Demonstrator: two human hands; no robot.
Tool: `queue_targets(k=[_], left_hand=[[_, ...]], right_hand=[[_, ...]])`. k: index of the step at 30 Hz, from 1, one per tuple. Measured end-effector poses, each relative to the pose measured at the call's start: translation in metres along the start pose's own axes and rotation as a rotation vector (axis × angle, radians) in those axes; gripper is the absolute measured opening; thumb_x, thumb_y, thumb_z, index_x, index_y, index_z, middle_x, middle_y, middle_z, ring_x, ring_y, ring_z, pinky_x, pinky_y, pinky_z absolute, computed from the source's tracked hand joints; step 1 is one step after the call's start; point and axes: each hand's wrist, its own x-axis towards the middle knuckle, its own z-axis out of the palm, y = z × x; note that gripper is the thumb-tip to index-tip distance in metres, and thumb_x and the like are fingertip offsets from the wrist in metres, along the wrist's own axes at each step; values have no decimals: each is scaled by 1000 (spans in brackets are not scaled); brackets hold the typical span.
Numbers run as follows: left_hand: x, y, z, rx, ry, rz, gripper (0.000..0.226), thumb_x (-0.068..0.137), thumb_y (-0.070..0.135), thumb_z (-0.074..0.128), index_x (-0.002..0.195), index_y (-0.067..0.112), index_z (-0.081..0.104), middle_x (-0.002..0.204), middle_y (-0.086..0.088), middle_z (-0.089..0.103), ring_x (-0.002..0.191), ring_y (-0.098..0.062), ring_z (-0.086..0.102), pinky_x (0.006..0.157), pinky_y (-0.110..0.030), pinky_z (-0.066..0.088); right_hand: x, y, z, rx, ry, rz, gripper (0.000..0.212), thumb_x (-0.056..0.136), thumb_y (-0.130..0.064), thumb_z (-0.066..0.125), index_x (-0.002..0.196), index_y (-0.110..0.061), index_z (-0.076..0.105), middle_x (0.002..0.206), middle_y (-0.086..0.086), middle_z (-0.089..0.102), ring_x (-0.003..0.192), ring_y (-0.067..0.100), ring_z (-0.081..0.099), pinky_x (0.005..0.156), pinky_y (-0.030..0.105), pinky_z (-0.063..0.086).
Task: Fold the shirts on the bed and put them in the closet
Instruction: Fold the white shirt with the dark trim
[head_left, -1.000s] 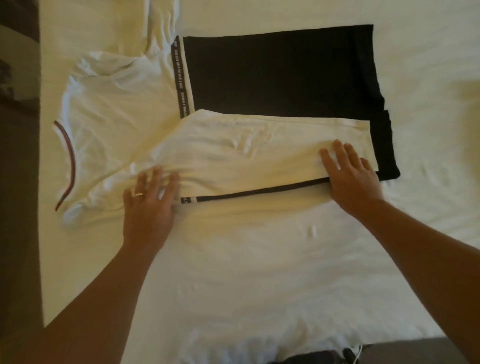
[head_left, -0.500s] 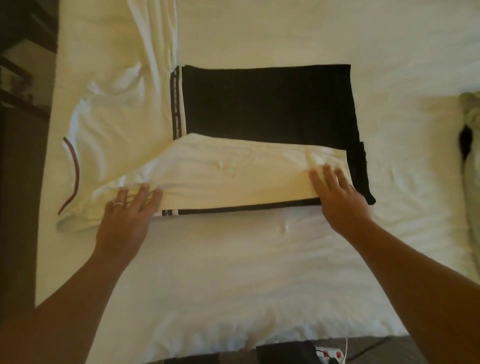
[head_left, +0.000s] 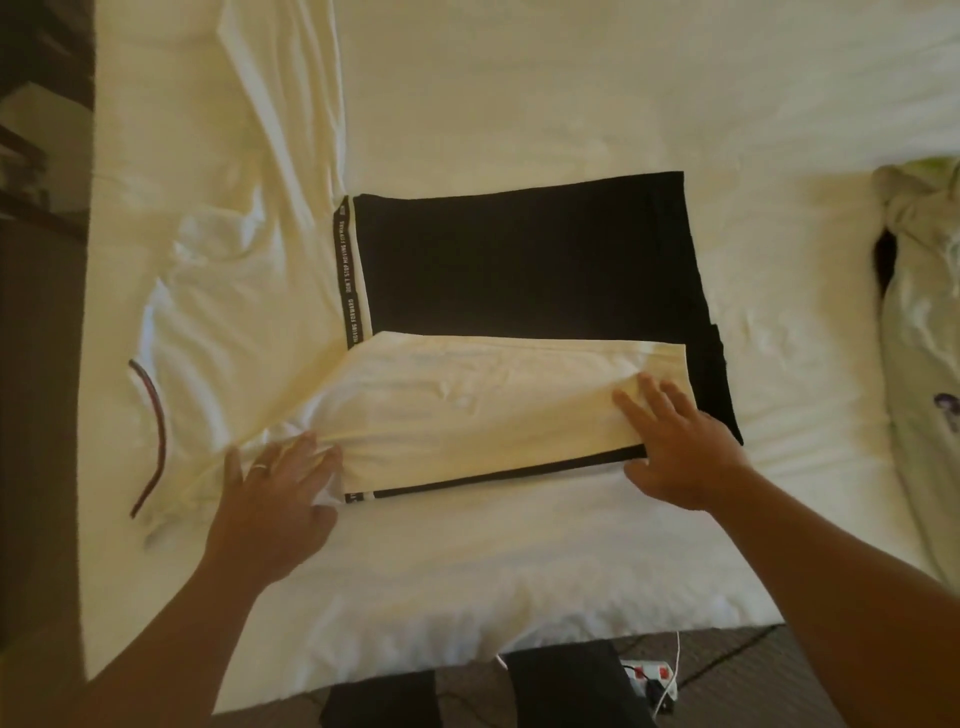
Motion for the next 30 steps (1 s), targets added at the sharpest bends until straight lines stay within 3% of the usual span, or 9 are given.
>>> queue_targets(k=[3,5,7,10,13,15,23,26,30], left_hand=[[15,-13,-13,-28,111,18,53,79,39,43,112,12,75,118,-11,69,92,-37,69,102,-64,35],[36,-16,-22,-78,154,-8,47,83,37,42,102,10,75,103,-10,68,83,-35,66,88,-55,46],[65,-12,-32,-143,168,-55,45,84,36,42,94,7,74,94,-11,65,74,-35,62,70,-46,48],[111,1,-54,-255,217,-119,38,87,32,46,89,5,72,93,-12,62,75,-36,60,64,-41,48],[156,13,-80,-436,273,-204,17,91,17,65,101,4,70,103,-13,61,87,-36,62,69,-38,45],[185,15,-95,-463,318,-181,21,91,14,67,109,4,69,109,-13,60,94,-35,61,72,-38,44],[267,-13,-119,-17,190,-85,74,87,14,66,155,17,36,157,-10,38,143,-37,32,107,-55,36],[278,-23,-116,43,180,-40,78,89,16,68,157,20,29,160,-7,33,148,-35,24,111,-57,28],[282,-29,-121,95,185,-64,72,89,28,74,151,20,38,143,-11,50,140,-37,36,112,-59,22]], right_hand=[[4,6,-18,-2,89,-30,67,95,-51,48,153,-23,31,160,5,30,141,29,37,107,45,45],[19,10,-31,-4,185,-28,54,95,-46,49,142,-19,46,145,5,51,127,28,52,100,43,49],[42,11,-47,-8,221,-8,45,98,-40,49,136,-17,52,136,6,57,119,26,57,98,42,50],[80,9,-71,22,270,12,39,99,-32,47,133,-14,54,132,8,57,117,27,56,96,41,51],[117,8,-96,95,339,28,37,100,-26,48,134,-11,54,132,10,56,119,31,55,95,44,51],[141,10,-112,82,358,39,40,99,-24,49,137,-12,51,136,12,53,122,32,52,97,45,50],[209,36,-156,-61,322,69,78,86,-21,71,153,-15,30,155,15,31,138,39,34,106,52,40],[218,44,-155,-79,316,67,81,84,-23,74,152,-18,30,152,15,33,136,40,35,105,53,39],[221,47,-157,-110,351,109,71,84,-28,70,146,-19,36,136,15,44,126,39,38,102,50,36]])
